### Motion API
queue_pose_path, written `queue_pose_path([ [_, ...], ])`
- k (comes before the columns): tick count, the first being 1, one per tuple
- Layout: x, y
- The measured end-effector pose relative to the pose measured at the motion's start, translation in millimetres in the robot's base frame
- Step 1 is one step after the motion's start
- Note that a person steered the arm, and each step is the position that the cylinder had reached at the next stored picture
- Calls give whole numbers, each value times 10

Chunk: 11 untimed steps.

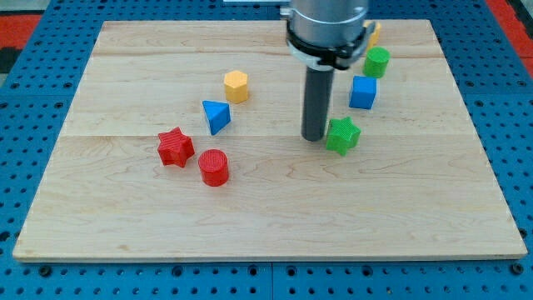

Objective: Push the blue cube slightly right

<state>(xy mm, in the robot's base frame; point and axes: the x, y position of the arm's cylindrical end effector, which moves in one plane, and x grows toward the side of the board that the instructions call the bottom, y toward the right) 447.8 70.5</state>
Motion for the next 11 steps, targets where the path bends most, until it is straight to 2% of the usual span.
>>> queue_pose_path([
  [1, 113, 283],
  [3, 105, 380],
  [5, -579, 244],
  [7, -872, 477],
  [11, -819, 545],
])
